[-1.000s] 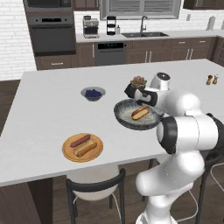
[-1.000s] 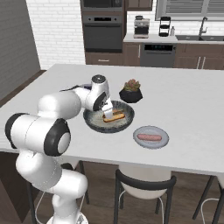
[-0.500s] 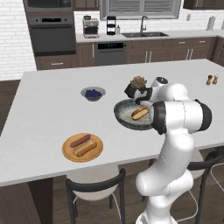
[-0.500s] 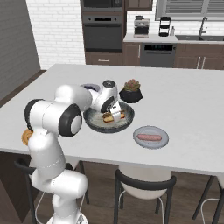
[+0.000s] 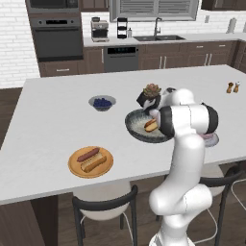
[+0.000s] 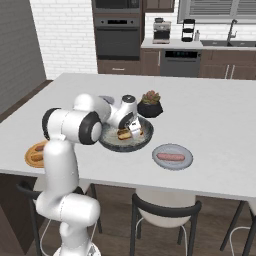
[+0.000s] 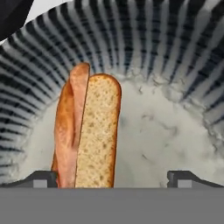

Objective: Place one bun and one sausage from the bowl on each plate.

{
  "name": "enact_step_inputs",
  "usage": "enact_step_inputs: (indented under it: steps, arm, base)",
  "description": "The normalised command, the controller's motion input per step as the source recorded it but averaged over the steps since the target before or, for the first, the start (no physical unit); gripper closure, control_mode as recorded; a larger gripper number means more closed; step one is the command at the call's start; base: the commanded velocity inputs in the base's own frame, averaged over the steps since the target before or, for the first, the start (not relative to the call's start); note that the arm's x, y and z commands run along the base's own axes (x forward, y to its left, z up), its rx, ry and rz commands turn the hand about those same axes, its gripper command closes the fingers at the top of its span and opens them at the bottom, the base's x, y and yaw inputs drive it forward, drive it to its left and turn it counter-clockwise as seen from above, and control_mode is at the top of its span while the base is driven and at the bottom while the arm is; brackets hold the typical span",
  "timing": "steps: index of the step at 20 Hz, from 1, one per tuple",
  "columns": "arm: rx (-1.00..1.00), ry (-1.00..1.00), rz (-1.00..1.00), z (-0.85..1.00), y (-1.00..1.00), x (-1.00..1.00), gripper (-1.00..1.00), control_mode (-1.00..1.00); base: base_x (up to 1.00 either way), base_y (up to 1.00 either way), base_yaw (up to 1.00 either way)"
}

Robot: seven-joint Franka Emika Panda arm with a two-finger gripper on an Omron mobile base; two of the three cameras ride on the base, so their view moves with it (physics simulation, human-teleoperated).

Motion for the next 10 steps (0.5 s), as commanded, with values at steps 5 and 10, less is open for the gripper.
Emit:
enact_step_inputs:
  steps: [5,10]
  arm:
    - [0.0,0.0,0.0,-0.32,0.05,0.27,-1.0,-1.0]
    - [-0.05,0.03,0.0,-0.24,0.18,0.27,-1.0,-1.0]
  base:
    - [0.0,0.0,0.0]
    - [0.0,0.0,0.0]
